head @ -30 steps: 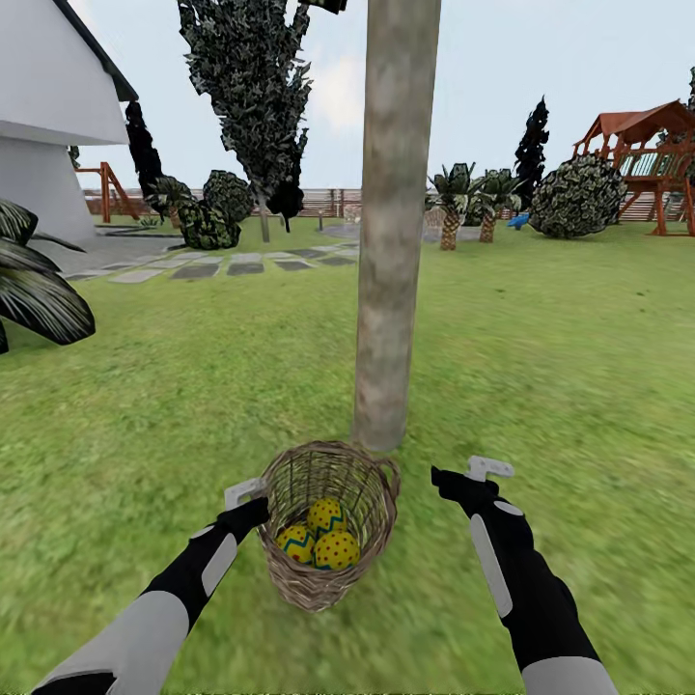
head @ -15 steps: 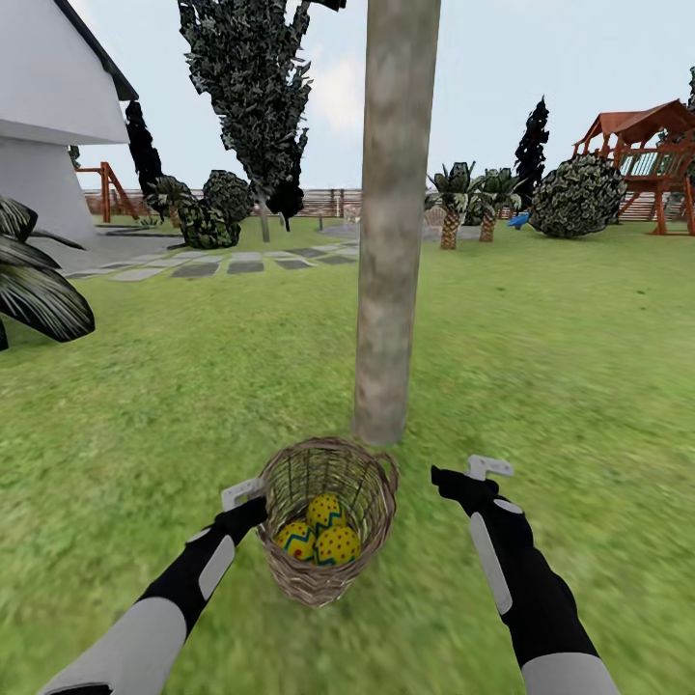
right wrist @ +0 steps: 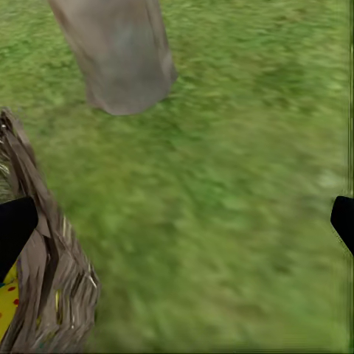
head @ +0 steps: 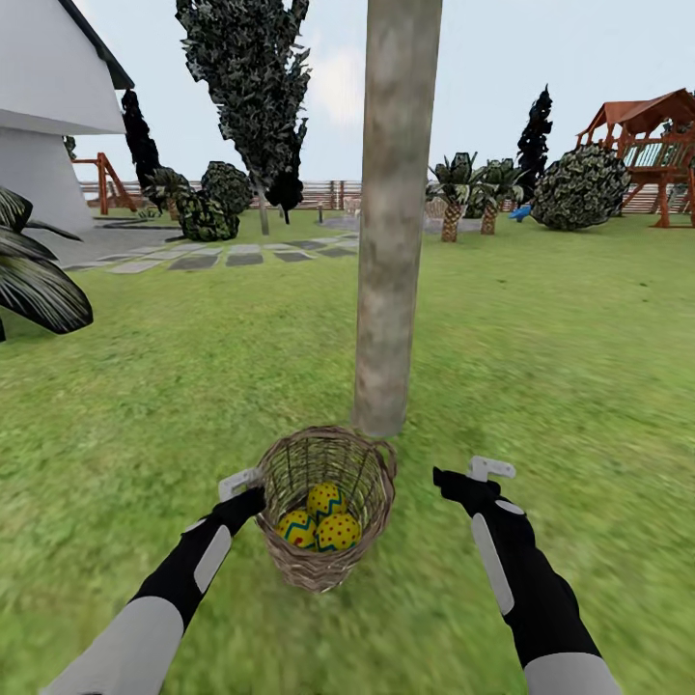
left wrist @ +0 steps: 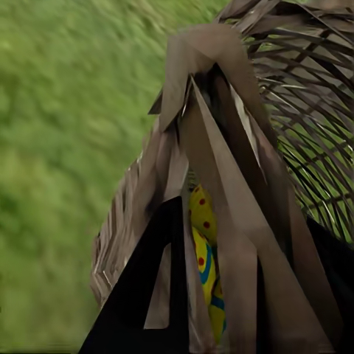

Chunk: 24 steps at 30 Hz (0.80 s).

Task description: Take the three Easter eggs out of the wicker basket on the lawn in the garden, then place them on the lawn next to a single tree (choose any tree) so that all three eggs are next to the same tree and none are left in the basket.

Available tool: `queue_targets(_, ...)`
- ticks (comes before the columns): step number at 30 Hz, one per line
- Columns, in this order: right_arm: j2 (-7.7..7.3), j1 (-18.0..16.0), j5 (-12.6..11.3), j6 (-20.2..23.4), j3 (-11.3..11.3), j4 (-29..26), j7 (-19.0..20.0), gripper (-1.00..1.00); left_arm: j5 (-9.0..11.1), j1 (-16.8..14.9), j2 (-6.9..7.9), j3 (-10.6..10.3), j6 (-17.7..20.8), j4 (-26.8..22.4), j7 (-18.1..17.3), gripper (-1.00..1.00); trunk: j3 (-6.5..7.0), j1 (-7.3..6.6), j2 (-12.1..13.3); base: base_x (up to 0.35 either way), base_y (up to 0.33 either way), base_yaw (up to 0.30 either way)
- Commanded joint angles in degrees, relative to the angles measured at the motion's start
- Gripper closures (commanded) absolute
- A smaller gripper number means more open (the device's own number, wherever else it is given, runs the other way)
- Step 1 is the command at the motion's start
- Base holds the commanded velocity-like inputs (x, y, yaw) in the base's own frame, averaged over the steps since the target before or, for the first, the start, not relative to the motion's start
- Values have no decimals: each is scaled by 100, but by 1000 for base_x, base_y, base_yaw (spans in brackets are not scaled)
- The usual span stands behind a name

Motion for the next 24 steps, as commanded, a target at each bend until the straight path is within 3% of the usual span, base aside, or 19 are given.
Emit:
queue_targets(1, 3, -3, -64, -13, -29, 8, -38, -100, 28, 32, -4, 17, 42, 8, -9, 100, -6, -1, -2, 0, 0, 0)
queue_targets(12, -3, -3, -70, -64, -46, 20, -37, -100, 137, 207, 15, 22, 27, -166, -14, 100, -6, -1, -2, 0, 0, 0)
queue_targets(13, -4, -3, -69, -64, -46, 20, -37, -100, 28, 207, 18, 25, 27, 31, -14, 100, -6, -1, -2, 0, 0, 0)
queue_targets(16, 0, -3, -64, -64, -46, 20, -40, -100, 28, 207, 26, 28, 41, 38, -7, 100, -6, -1, -2, 0, 0, 0)
queue_targets(17, 3, -3, -64, -64, -46, 20, -38, -100, 28, 207, 30, 27, 43, 40, -6, -100, -6, -1, -2, 0, 0, 0)
queue_targets(24, 4, -3, -65, -64, -46, 20, -37, -100, 28, 207, 33, 27, 36, 40, -6, -100, -6, -1, -2, 0, 0, 0)
